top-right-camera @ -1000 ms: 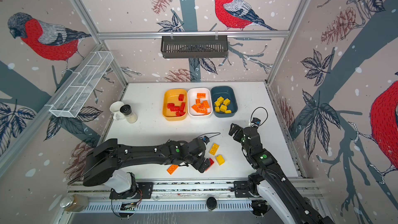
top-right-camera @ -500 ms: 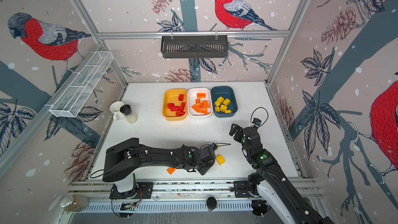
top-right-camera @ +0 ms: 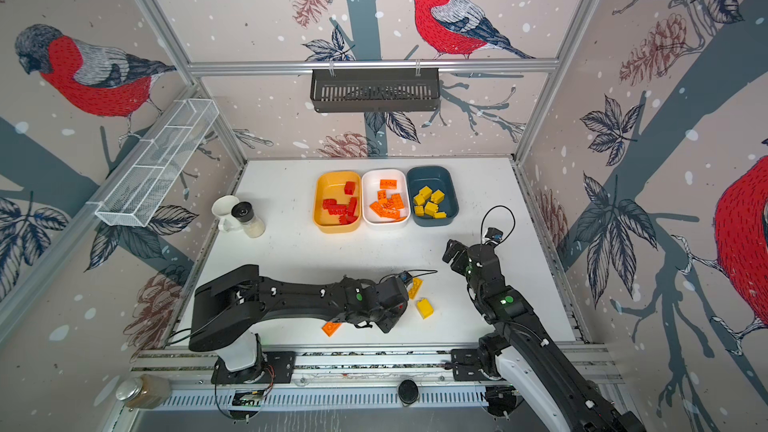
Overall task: Sort the legos into containers by color
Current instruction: 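Grasp another red brick with left gripper while right reaches toward a yellow brick, then drop red brick in yellow tub with left while right grasps yellow brick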
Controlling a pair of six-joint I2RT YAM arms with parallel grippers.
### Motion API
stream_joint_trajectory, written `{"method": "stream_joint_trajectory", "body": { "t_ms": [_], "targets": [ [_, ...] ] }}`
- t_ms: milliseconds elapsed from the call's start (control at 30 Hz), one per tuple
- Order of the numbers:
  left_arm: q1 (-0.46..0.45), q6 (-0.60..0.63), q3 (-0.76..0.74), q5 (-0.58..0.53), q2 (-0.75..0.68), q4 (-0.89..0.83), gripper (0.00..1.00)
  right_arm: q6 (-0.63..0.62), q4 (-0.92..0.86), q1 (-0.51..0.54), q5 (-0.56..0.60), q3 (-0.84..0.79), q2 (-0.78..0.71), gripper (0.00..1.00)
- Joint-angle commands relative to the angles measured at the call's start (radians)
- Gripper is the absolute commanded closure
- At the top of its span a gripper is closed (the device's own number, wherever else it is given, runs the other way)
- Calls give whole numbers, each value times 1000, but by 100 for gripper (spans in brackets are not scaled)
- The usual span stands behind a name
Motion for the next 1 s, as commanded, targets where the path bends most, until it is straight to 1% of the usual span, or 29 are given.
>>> {"method": "stream_joint_trajectory", "body": {
  "t_ms": [0,67,233,333,433,500,567,667,767,833,900,967],
  "targets": [
    [39,-14,-14,-60,-50,28,79,-30,49,3,-54,-2,5,0],
    [76,-17,-23,-90,-88,27,79,-26,61,7,-94,-11,6,1],
    [141,2,-41,-164,-161,31,79,-1,18,19,-98,-20,7,1],
    [215,13,-49,-166,-198,54,79,21,6,35,-115,-28,13,0],
    [315,35,-23,-218,-219,68,79,39,3,107,-96,-23,39,0],
    [395,39,-1,-245,-221,91,79,53,-4,183,-41,-9,83,0],
    [465,43,17,-244,-216,121,79,62,-8,242,-5,13,139,0],
    [554,51,43,-247,-195,158,79,64,-14,304,20,59,248,0],
    [633,46,82,-241,-163,199,78,62,-40,344,5,123,361,1],
    [672,40,107,-281,-136,217,78,63,-49,367,-16,157,425,0],
    [711,25,138,-298,-105,220,77,70,-55,403,-26,182,480,0],
    [758,6,166,-283,-73,235,74,91,-78,440,-16,207,532,0]
  ]
}}
